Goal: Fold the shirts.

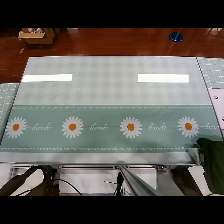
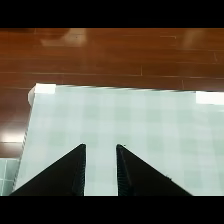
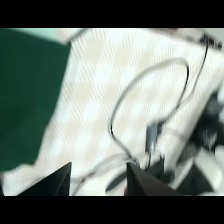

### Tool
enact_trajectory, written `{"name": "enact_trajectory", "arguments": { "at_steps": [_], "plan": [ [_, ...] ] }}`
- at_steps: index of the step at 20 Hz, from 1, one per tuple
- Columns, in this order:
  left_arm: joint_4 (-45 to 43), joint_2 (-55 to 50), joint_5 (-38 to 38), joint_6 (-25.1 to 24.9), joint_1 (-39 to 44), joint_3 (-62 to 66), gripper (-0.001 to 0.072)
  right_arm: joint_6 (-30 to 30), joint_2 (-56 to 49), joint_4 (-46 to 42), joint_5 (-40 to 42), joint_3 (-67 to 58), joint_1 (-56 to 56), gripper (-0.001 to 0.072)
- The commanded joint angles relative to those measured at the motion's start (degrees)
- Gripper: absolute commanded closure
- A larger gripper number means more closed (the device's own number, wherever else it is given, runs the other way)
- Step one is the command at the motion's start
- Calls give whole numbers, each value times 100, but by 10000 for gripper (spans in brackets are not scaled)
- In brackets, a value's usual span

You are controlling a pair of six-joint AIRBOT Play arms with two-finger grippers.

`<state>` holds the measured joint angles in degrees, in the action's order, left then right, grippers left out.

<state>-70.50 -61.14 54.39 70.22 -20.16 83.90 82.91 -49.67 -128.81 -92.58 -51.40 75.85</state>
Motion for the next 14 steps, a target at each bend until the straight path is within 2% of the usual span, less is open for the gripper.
{"name": "enact_trajectory", "arguments": {
  "at_steps": [1,3,4,6,7,9,12,14],
  "plan": [
    [4,-177,118,13,9,0,426,-140,-197,1344,1276,-407,-1093,280],
    [264,-367,225,15,87,0,74,-87,-721,2739,1906,-1165,-2365,279],
    [457,-485,238,11,190,2,36,11,-1126,3324,2072,-1624,-3077,280],
    [579,-787,337,26,597,4,37,170,-2041,4210,2107,-2509,-4356,277],
    [557,-970,485,149,857,4,37,247,-2500,4666,2122,-2885,-4940,226],
    [476,-1447,820,424,1405,4,37,260,-3204,5453,2146,-3348,-5816,223],
    [-247,-2210,1543,1036,2144,4,37,262,-3773,5687,2120,-3611,-6760,224],
    [-752,-2662,2090,1193,2562,4,36,262,-3851,5626,2105,-3609,-7136,224]
  ]
}}
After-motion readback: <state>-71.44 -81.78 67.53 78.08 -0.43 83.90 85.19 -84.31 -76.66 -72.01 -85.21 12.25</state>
